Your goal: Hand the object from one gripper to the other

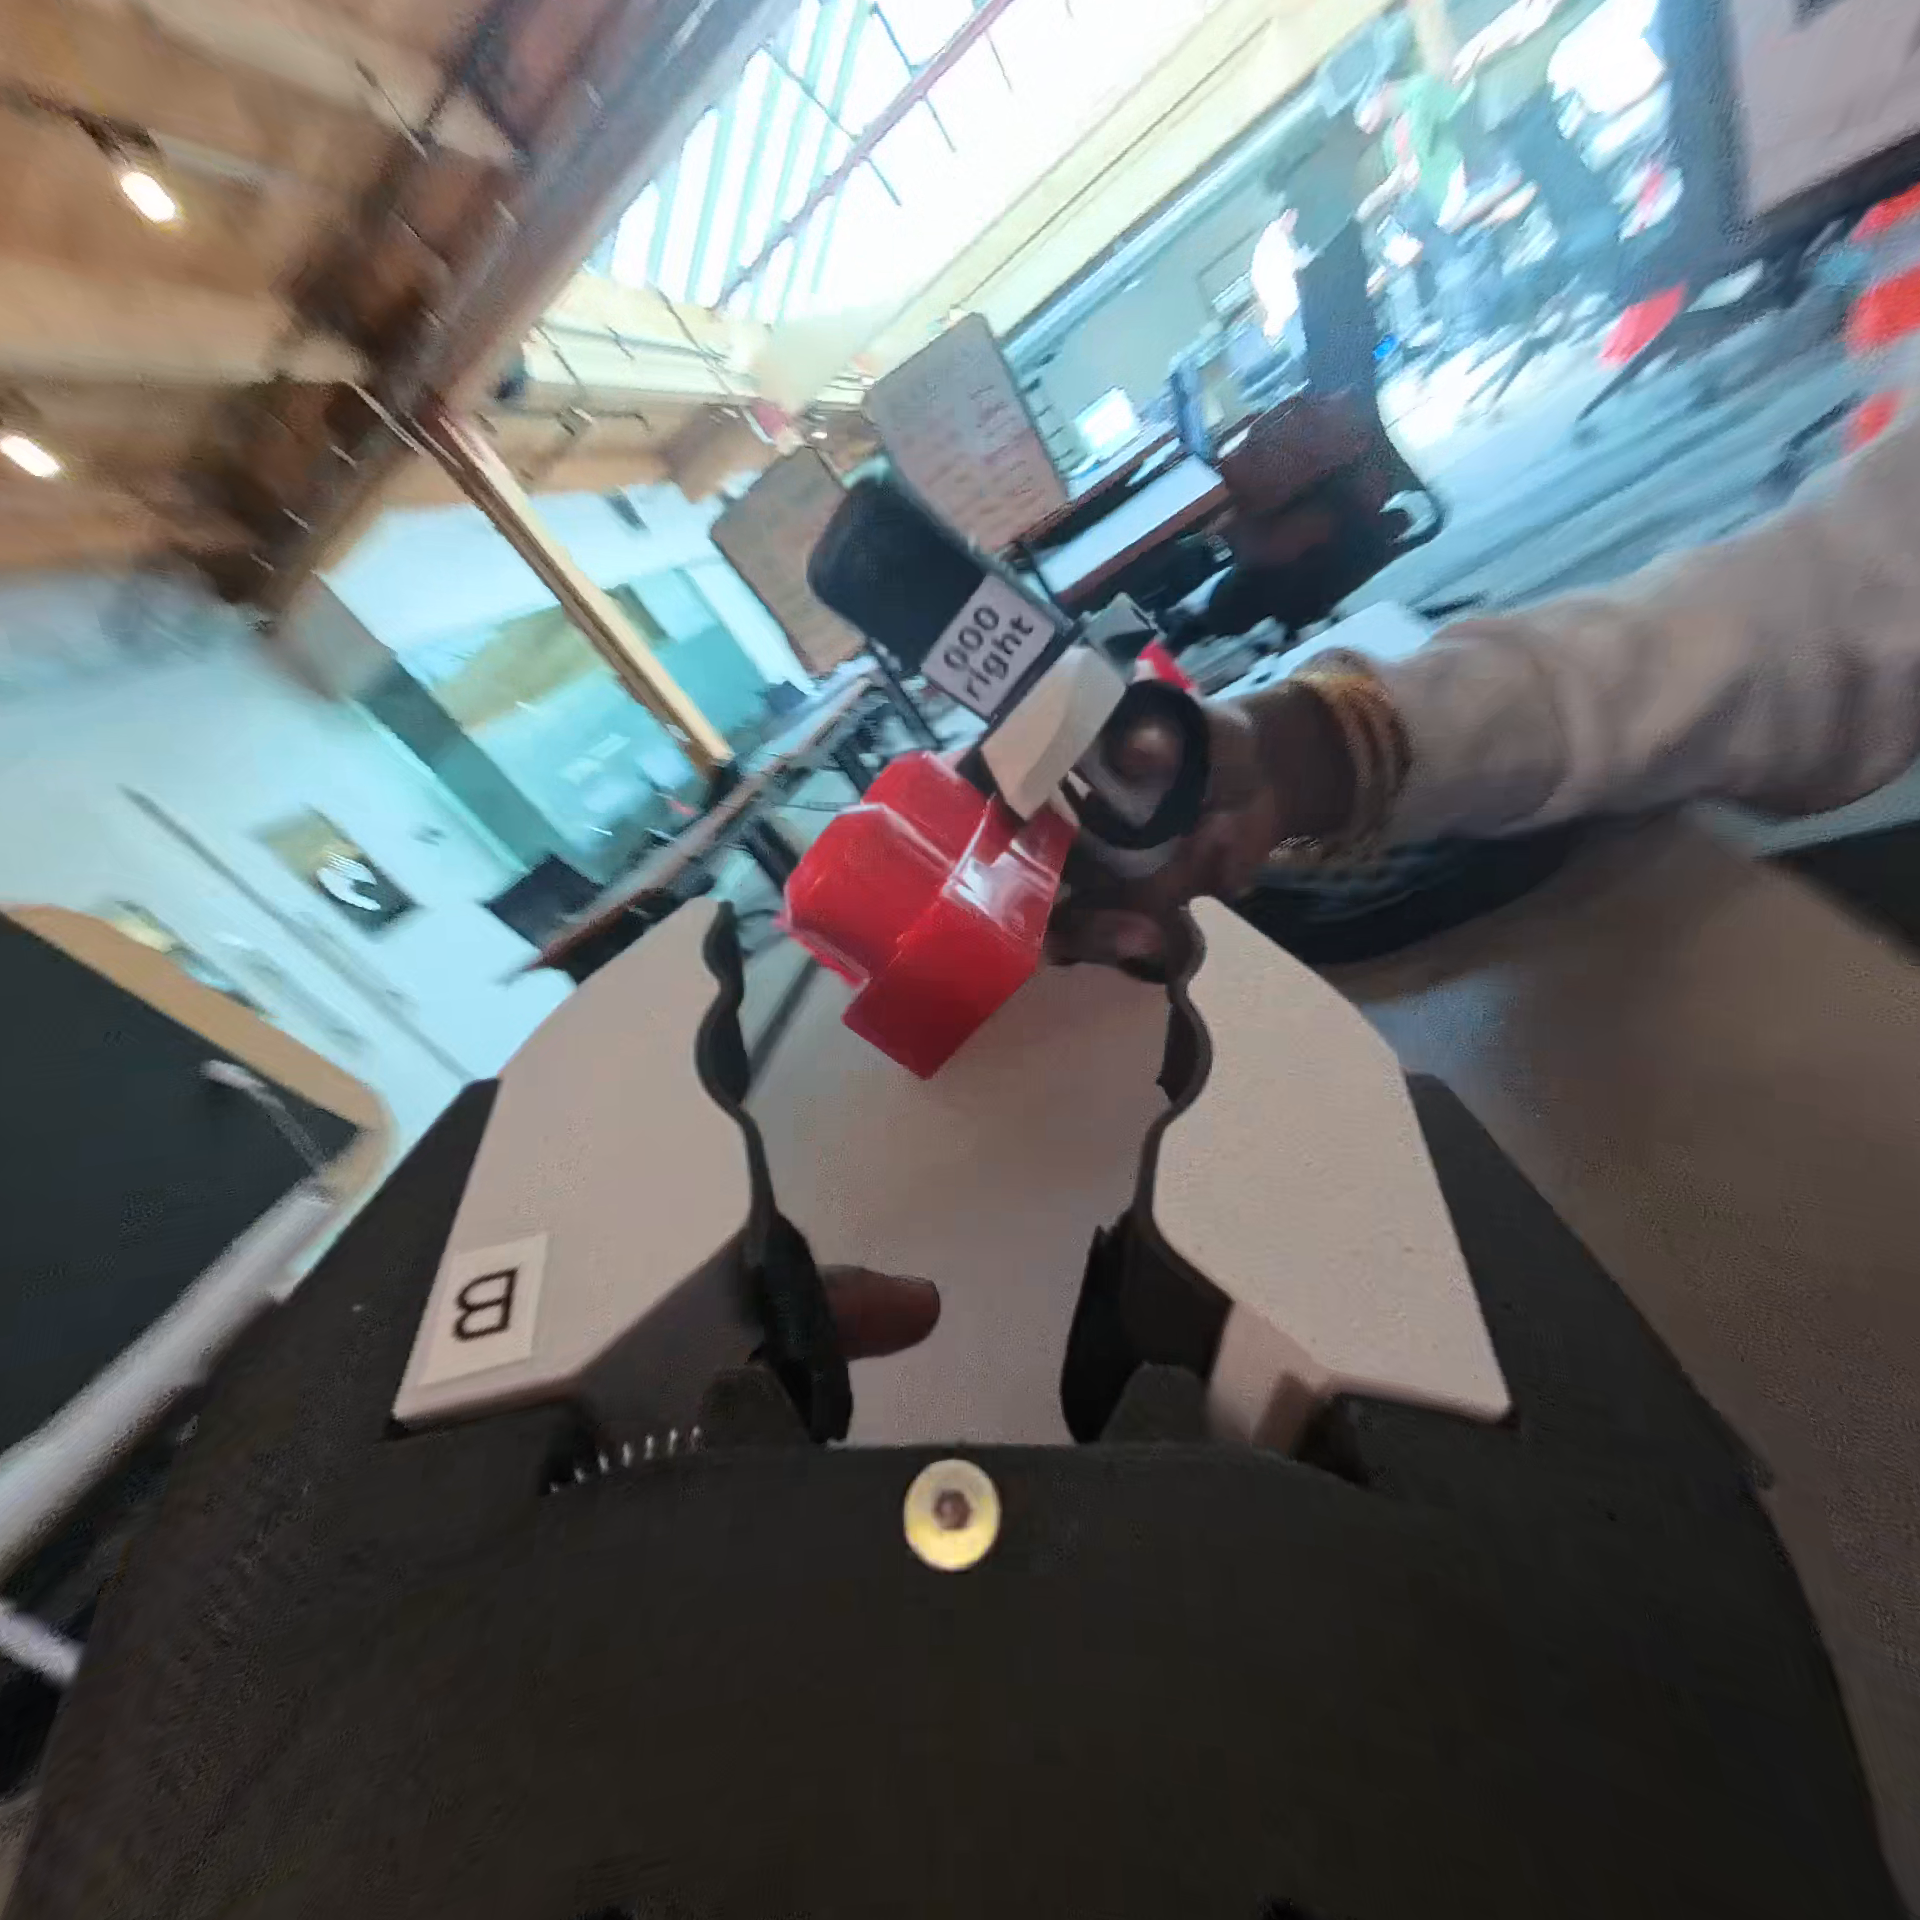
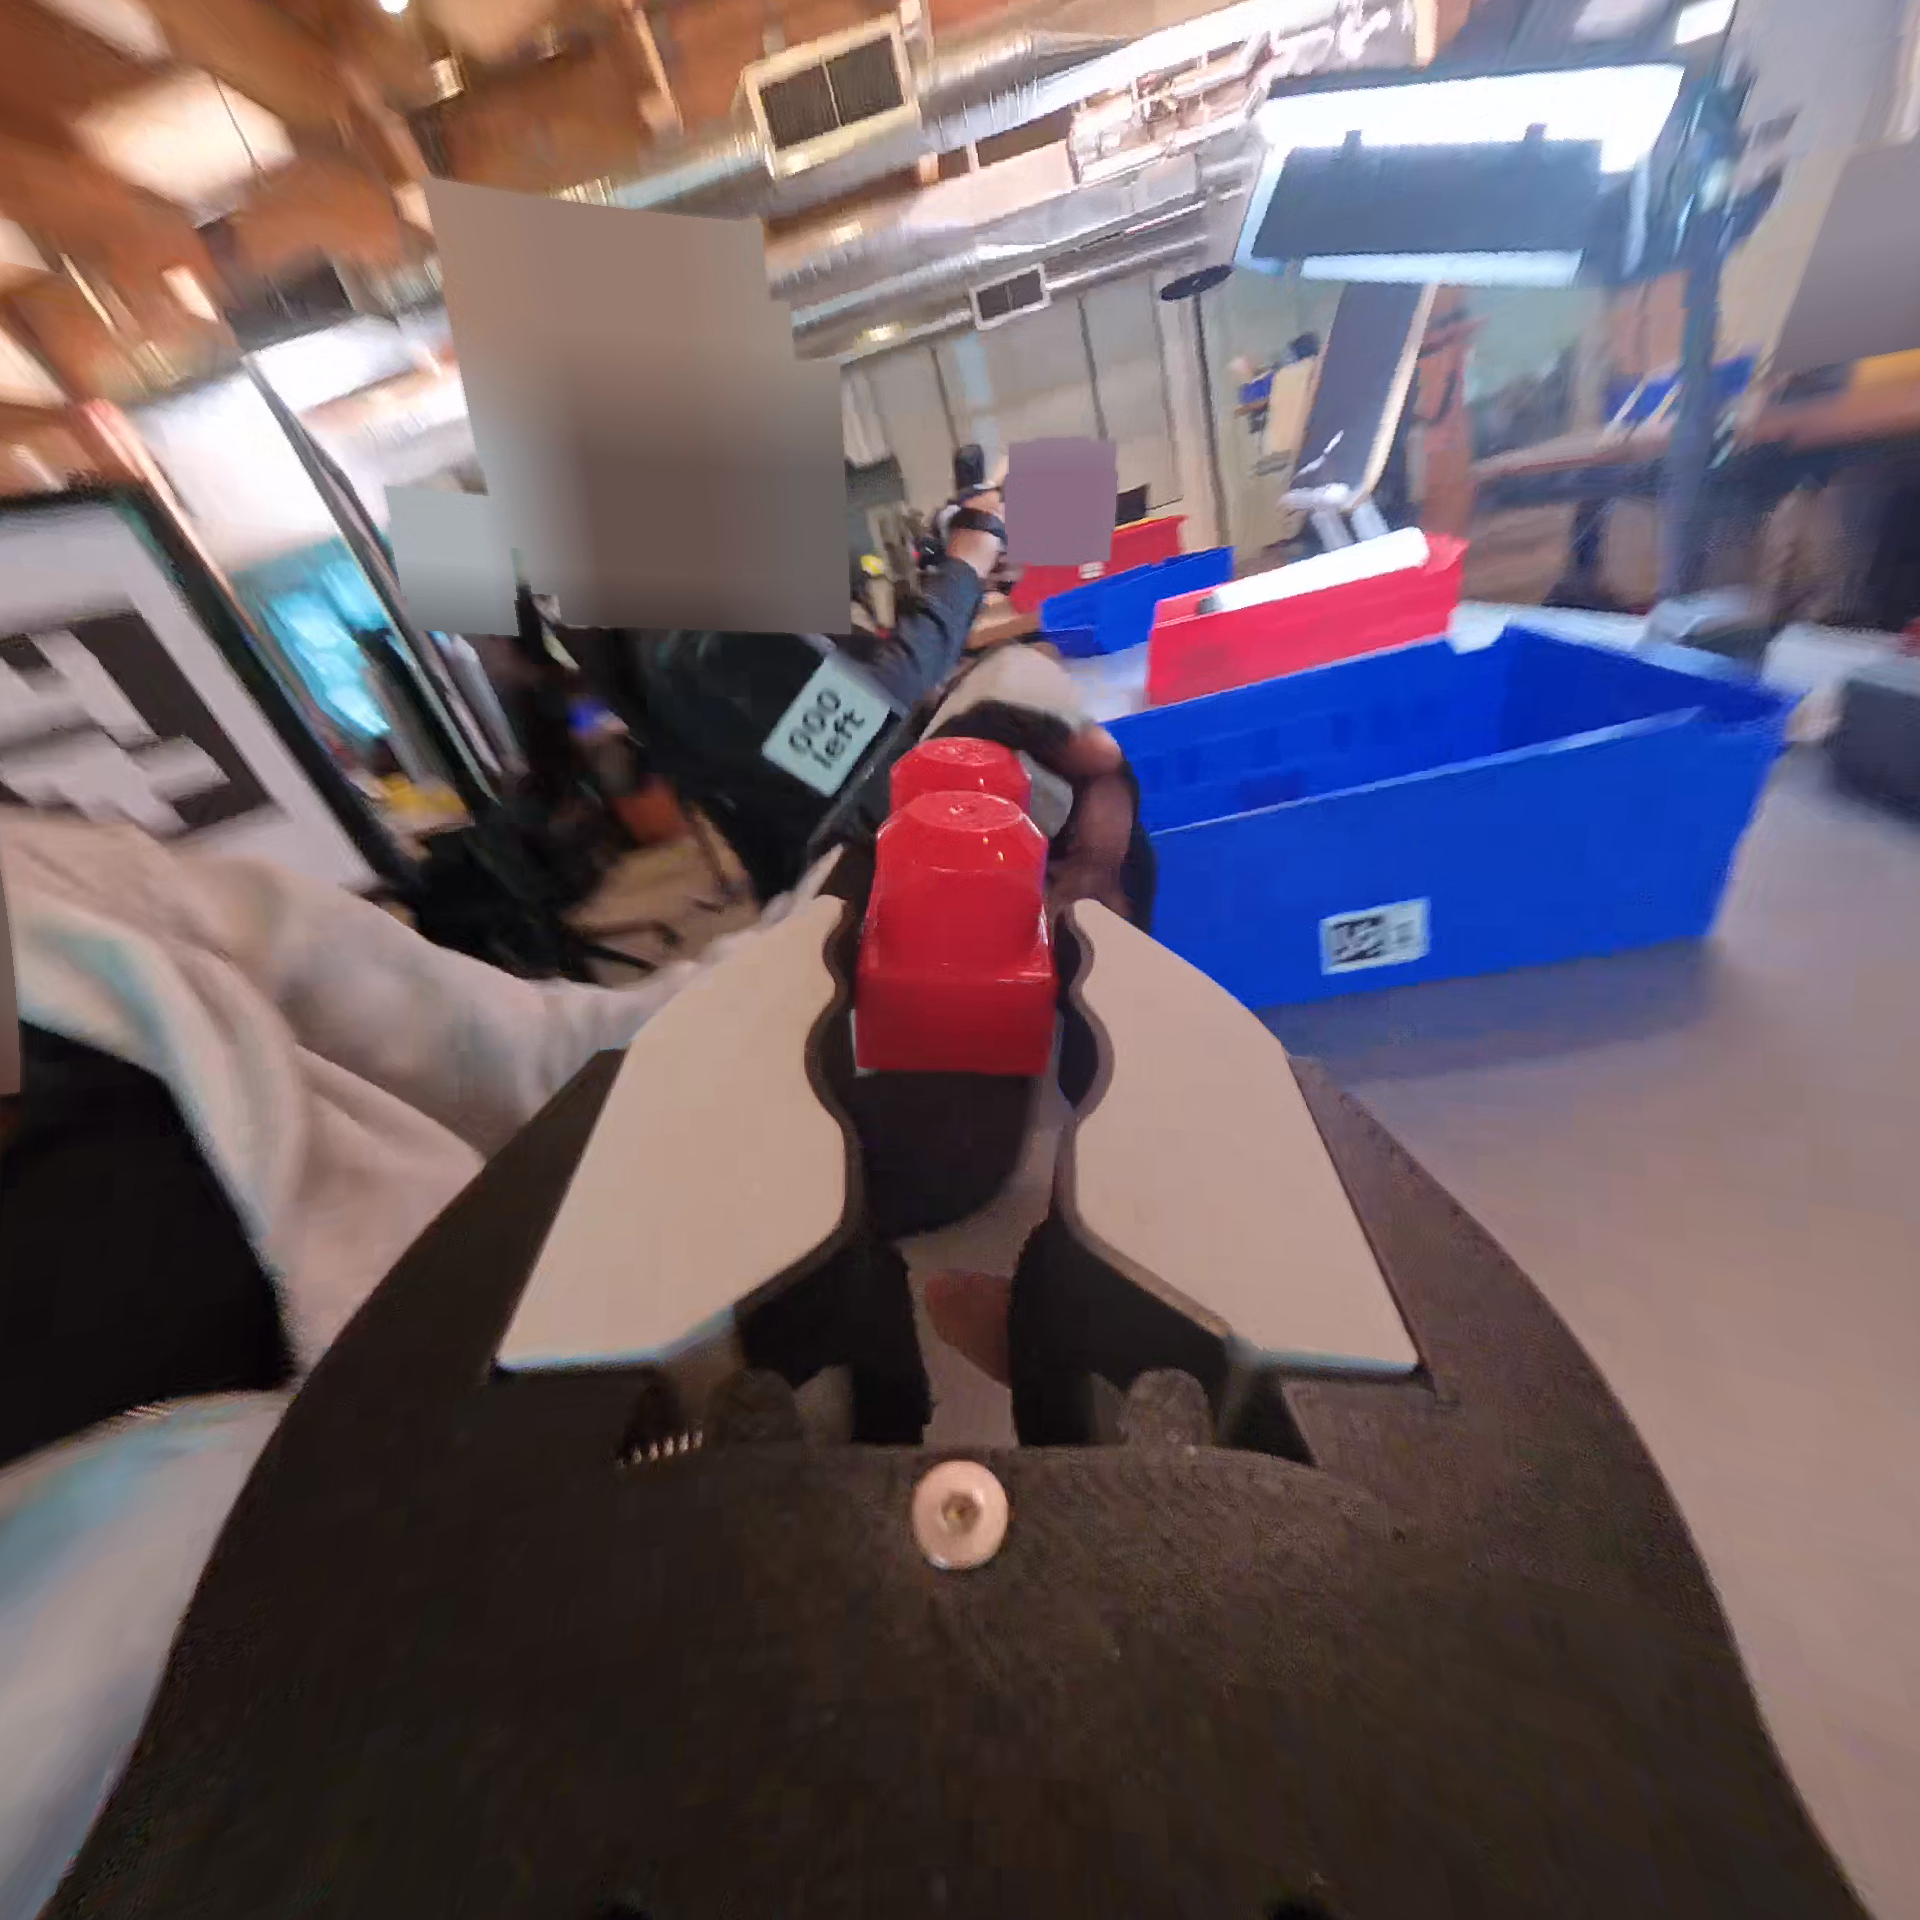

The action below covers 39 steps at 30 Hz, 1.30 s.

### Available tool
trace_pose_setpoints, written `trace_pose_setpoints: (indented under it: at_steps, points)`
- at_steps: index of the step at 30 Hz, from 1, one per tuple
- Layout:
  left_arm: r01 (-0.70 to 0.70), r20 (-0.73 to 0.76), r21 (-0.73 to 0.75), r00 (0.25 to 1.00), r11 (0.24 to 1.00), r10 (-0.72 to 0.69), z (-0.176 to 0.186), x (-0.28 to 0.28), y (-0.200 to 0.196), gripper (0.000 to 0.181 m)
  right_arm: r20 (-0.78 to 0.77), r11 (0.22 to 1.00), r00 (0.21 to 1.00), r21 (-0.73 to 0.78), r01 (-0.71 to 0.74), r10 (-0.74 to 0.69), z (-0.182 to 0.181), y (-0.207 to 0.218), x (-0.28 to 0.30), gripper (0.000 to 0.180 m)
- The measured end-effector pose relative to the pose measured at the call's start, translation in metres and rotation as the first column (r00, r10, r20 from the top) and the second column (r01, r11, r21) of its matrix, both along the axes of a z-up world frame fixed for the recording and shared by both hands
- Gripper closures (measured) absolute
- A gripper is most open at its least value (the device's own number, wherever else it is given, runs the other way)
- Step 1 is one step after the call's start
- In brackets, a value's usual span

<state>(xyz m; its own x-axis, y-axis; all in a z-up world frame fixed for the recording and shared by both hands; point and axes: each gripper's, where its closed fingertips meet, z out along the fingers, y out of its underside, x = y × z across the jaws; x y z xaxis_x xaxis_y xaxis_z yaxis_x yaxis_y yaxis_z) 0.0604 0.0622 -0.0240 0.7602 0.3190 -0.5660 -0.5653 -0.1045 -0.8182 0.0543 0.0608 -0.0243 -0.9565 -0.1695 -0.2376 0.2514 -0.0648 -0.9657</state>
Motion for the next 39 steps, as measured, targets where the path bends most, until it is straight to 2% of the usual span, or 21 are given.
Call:
trace_pose_setpoints:
  at_steps: [2,4,7,10,13,15,17,19,20,22,24,26,30,33,37,39]
  points:
    - [-0.041,-0.105,-0.038,0.994,0.998,0.037,-0.001,0.001,0.002,0.101,0.196,0.997,0.977,-0.017,-0.077,0.079,0.000,0.003,-0.003,0.143]
    - [-0.088,-0.162,-0.066,0.984,0.994,0.076,-0.003,-0.002,0.004,0.102,0.302,0.991,0.944,-0.027,-0.131,0.133,-0.002,0.003,-0.004,0.143]
    - [-0.154,-0.223,-0.119,0.967,0.981,0.125,-0.011,-0.009,0.004,0.111,0.323,0.984,0.932,0.009,-0.176,0.163,-0.009,0.000,0.003,0.144]
    - [-0.159,-0.230,-0.140,0.965,0.977,0.124,-0.013,-0.008,0.006,0.135,0.316,0.979,0.932,0.037,-0.202,0.180,-0.012,-0.003,0.010,0.143]
    - [-0.150,-0.205,-0.153,0.972,0.977,0.117,-0.014,-0.008,0.005,0.135,0.311,0.977,0.932,0.044,-0.208,0.184,-0.013,-0.004,0.012,0.143]
    - [-0.116,-0.154,-0.140,0.984,0.983,0.095,-0.012,-0.005,0.005,0.135,0.250,0.980,0.950,0.018,-0.197,0.187,-0.010,-0.005,0.013,0.141]
    - [-0.077,-0.089,-0.096,0.994,0.992,0.069,-0.007,-0.003,0.003,0.135,0.114,0.991,0.985,0.007,-0.133,0.131,-0.006,-0.005,0.012,0.113]
    - [-0.040,-0.007,-0.056,0.999,0.998,0.040,-0.002,-0.002,0.000,0.135,-0.107,1.000,0.994,-0.008,-0.029,0.028,-0.001,-0.004,0.011,0.097]
    - [-0.016,0.043,-0.042,0.999,0.999,0.018,-0.001,-0.001,-0.001,0.135,-0.242,0.999,0.970,-0.025,0.031,-0.036,0.001,-0.004,0.011,0.096]
    - [0.039,0.128,-0.011,0.991,0.999,-0.037,0.000,0.002,-0.002,0.135,-0.494,0.988,0.856,-0.071,0.136,-0.153,0.004,-0.003,0.013,0.102]
    - [0.080,0.178,0.009,0.981,0.997,-0.080,-0.001,0.005,0.000,0.135,-0.641,0.976,0.738,-0.100,0.194,-0.212,0.003,-0.005,0.018,0.107]
    - [0.098,0.201,0.002,0.975,0.995,-0.097,-0.003,0.007,0.002,0.135,-0.665,0.974,0.714,-0.109,0.200,-0.221,0.002,-0.008,0.020,0.110]
    - [0.120,0.219,-0.025,0.969,0.992,-0.112,-0.008,0.010,0.006,0.135,-0.588,0.985,0.790,-0.102,0.142,-0.175,0.001,-0.008,0.023,0.120]
    - [0.123,0.219,-0.051,0.970,0.991,-0.109,-0.013,0.011,0.010,0.135,-0.579,0.987,0.799,-0.095,0.128,-0.160,0.000,-0.009,0.025,0.133]
    - [0.154,0.223,-0.004,0.963,0.988,-0.150,-0.008,0.015,0.010,0.134,-0.540,0.992,0.832,-0.077,0.100,-0.126,0.001,-0.008,0.026,0.133]
    - [0.150,0.168,0.009,0.974,0.989,-0.150,-0.005,0.016,0.008,0.119,-0.487,0.992,0.865,-0.092,0.085,-0.119,0.005,-0.005,0.024,0.134]
